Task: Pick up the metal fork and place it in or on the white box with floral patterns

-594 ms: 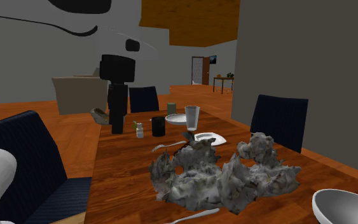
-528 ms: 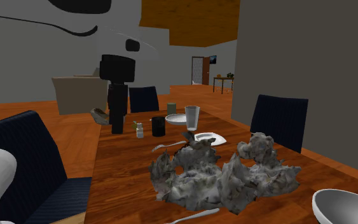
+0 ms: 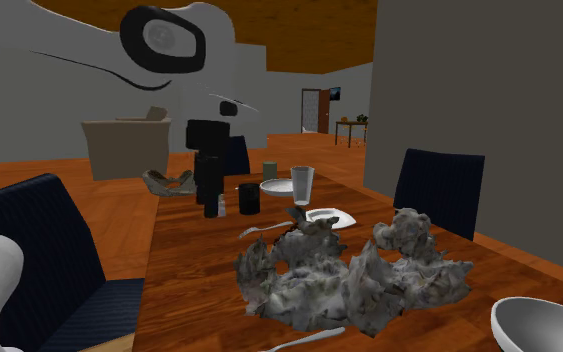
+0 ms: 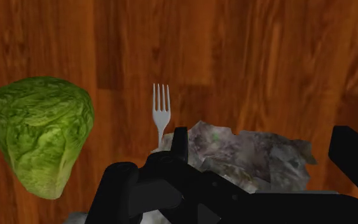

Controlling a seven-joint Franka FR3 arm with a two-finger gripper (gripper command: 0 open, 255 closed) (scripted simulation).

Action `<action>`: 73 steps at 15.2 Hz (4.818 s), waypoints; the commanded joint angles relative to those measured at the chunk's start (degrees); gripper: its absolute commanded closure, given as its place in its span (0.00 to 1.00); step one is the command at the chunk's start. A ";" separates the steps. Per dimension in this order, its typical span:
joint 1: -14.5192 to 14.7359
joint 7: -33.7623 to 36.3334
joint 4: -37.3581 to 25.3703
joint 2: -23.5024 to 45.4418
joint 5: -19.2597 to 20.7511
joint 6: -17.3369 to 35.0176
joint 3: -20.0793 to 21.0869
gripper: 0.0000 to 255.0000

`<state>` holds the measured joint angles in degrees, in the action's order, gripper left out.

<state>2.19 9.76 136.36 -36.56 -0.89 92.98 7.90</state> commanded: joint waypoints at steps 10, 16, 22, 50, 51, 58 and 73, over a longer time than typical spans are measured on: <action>1.77 12.19 -5.90 18.03 -0.70 14.49 9.88 0.00; 2.47 20.02 -12.74 30.21 3.28 20.21 14.39 0.00; 4.66 28.39 -22.42 43.56 10.20 23.13 16.88 0.00; 15.09 39.74 -48.26 72.72 23.94 24.77 13.86 1.00; 15.09 39.74 -48.26 72.72 23.94 24.77 13.86 1.00; 15.08 39.74 -48.27 72.75 23.95 24.79 13.85 1.00; 14.73 37.51 -52.40 68.39 21.65 16.73 15.17 1.00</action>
<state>16.91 47.40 84.32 32.15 20.92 110.37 22.97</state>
